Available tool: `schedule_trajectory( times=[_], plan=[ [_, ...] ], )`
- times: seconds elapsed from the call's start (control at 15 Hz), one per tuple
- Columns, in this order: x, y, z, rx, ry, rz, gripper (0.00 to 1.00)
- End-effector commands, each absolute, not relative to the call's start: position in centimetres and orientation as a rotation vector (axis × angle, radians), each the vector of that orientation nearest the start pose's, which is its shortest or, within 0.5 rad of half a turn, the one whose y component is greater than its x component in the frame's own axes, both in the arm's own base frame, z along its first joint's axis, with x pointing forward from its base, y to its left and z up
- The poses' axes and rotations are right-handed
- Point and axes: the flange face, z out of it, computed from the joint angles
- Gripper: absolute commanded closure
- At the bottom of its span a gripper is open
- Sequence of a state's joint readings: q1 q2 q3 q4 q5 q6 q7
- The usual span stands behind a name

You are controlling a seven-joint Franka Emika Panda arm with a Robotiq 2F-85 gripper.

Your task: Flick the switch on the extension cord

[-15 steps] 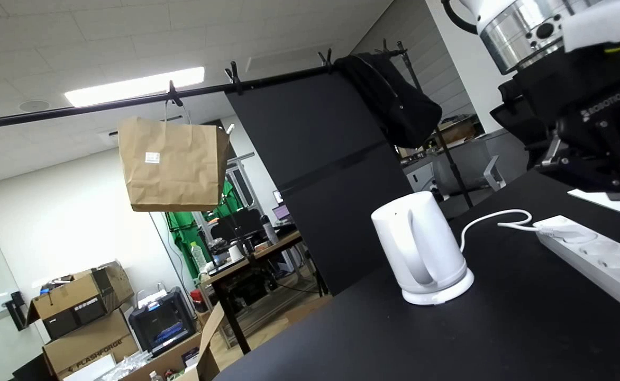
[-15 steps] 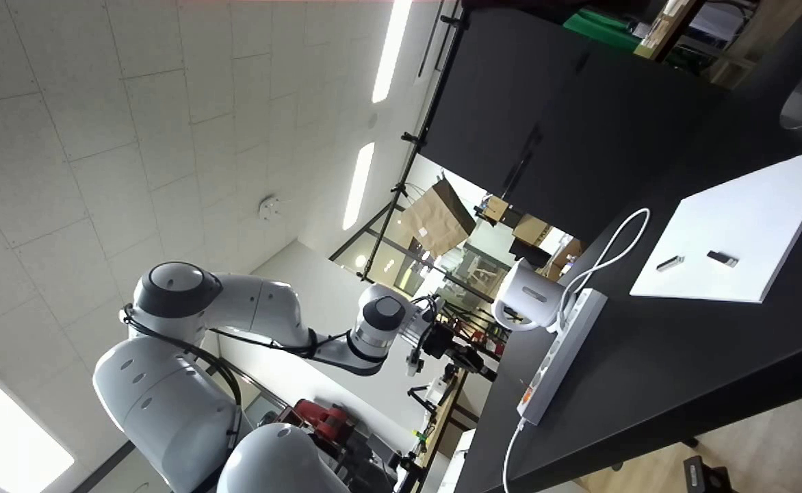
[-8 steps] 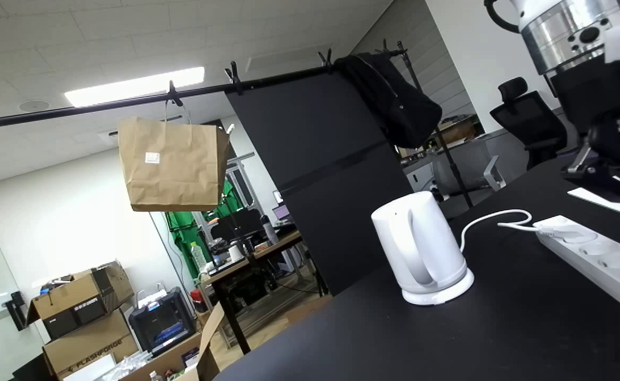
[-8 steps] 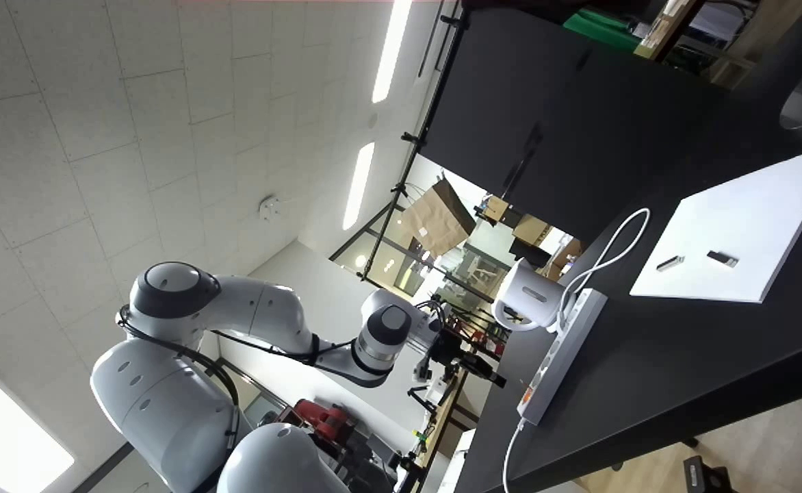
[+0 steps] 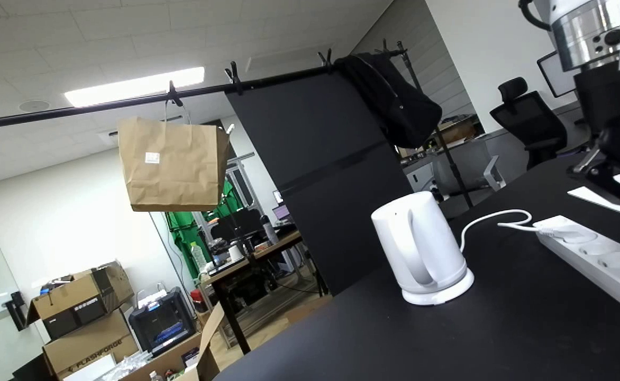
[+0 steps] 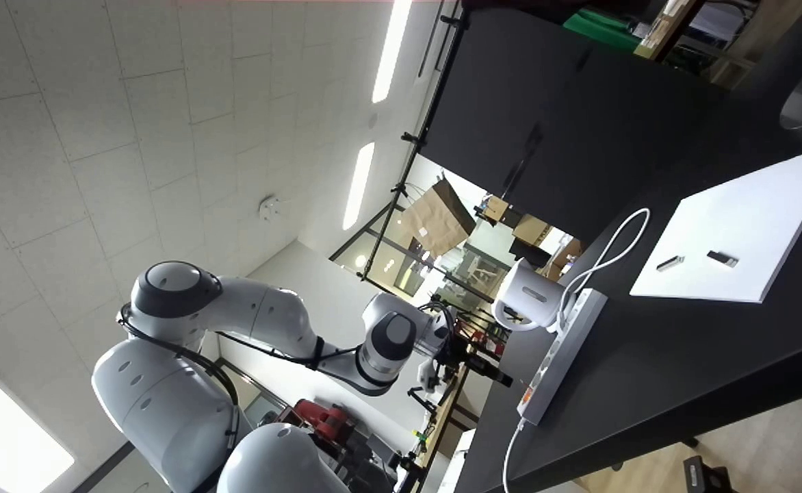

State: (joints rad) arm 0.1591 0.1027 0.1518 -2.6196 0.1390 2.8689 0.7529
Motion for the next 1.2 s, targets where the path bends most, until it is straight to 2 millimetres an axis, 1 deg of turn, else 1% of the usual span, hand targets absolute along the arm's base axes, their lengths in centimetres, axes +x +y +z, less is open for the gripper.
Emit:
schedule_trajectory(
  times=[0.0,0.6,1.13],
  plan=[
    [42.3,13.1,22.5,-2.852,0.904,-0.165,1.00],
    [41.9,13.9,20.8,-2.859,0.887,-0.161,1.00],
    [42.2,14.3,19.6,-2.861,0.873,-0.187,1.00]
  ],
)
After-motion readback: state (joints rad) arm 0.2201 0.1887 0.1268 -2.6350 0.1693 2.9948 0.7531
